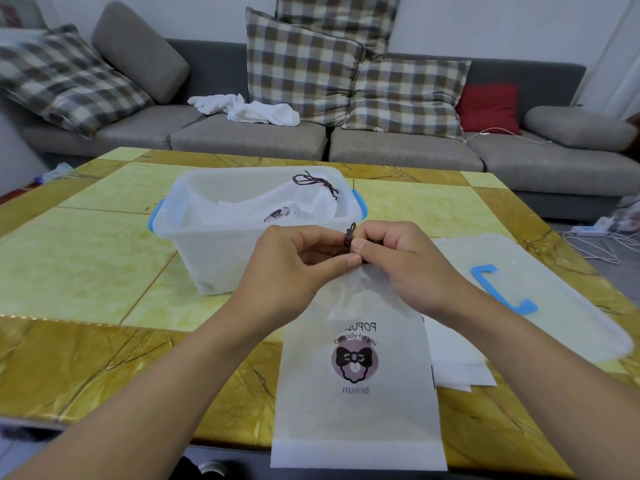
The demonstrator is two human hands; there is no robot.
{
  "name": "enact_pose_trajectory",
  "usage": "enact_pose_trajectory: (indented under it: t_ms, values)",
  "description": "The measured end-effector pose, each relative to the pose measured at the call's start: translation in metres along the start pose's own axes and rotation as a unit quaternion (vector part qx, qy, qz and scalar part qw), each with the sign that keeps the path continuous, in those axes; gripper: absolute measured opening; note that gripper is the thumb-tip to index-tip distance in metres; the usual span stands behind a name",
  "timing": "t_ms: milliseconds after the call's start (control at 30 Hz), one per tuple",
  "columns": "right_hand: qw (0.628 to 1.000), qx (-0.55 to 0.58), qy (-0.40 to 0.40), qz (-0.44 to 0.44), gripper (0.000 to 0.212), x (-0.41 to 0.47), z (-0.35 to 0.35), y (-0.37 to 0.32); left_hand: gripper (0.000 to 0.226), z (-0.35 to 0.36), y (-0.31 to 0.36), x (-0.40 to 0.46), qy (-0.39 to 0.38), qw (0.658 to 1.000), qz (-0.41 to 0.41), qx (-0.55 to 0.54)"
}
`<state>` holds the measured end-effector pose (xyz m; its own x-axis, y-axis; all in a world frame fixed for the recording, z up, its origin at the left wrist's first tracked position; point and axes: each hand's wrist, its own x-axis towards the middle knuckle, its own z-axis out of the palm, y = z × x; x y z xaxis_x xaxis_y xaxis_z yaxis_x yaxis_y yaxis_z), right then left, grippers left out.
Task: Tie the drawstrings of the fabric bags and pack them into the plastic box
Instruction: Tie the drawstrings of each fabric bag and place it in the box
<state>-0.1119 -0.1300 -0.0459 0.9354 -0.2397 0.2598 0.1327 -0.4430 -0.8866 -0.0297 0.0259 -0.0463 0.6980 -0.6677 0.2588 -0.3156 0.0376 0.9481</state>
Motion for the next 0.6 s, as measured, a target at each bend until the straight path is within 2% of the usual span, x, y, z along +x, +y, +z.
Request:
enact_pose_trajectory:
  t_ms: [300, 467, 600]
  values:
    - [0.999, -0.031, 0.014, -0.004, 0.026, 0.0016, 0.0049, 0.0039, 0.034, -0.0009, -0.0007, 0.0033, 0.051, 0.998, -0.041, 0.003]
    - [0.999, -0.051, 0.013, -0.006, 0.026, 0.0018, 0.006, 0.0019, 0.017, -0.0017, -0.0029, 0.0029, 0.049, 0.997, -0.018, 0.051]
    - [0.998, -0.063, 0.015, -0.014, 0.025, 0.0011, 0.0057, 0.0004, 0.015, -0.0013, -0.0051, 0.0037, 0.037, 0.996, -0.008, 0.086]
